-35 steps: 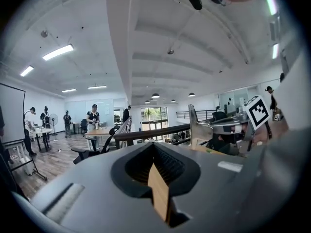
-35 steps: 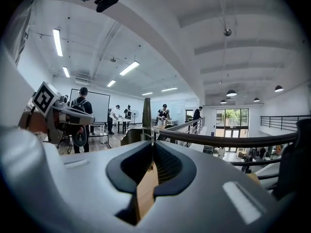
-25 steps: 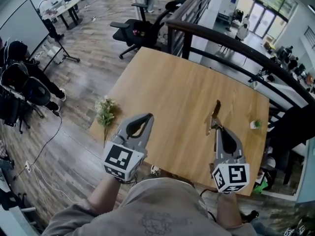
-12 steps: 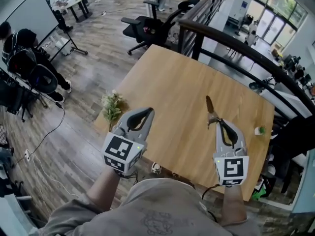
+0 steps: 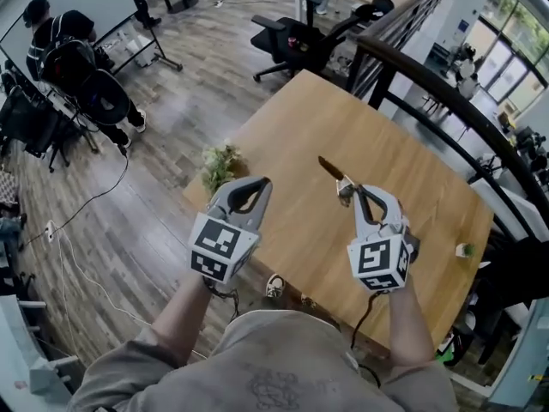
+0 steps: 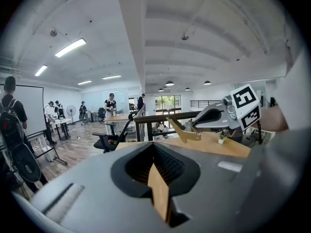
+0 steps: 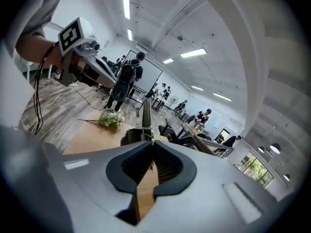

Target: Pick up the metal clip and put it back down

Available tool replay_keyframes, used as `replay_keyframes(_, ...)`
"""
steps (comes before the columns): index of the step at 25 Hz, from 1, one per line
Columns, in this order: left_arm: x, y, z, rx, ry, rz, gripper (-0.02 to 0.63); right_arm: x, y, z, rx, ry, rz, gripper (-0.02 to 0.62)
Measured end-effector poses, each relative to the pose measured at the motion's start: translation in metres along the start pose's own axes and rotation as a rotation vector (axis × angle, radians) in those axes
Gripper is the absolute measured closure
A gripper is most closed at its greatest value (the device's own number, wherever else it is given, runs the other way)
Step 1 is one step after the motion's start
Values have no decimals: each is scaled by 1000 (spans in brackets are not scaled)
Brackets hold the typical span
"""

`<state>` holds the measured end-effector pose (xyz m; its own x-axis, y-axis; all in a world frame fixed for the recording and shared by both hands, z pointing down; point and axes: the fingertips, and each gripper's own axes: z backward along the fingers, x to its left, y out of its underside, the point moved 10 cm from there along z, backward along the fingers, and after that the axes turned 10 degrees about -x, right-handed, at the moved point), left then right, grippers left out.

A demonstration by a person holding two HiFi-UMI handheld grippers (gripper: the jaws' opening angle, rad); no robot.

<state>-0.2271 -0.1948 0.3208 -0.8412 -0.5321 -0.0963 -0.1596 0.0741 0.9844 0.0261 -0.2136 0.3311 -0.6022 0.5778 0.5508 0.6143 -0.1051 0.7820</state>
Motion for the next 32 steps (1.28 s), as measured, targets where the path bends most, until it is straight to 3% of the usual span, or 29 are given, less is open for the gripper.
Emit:
replay_keyframes(18,49,128,44,244,-156,158,606,159,30,-152,151,-415,289,575)
replay_keyframes(26,63,183,65,328,-243,264,606,217,59,-198,210,-496,424,575)
replay_keyframes(32,70,197,71,361,-271,286,606,241,66,-225,238,-489,525,575)
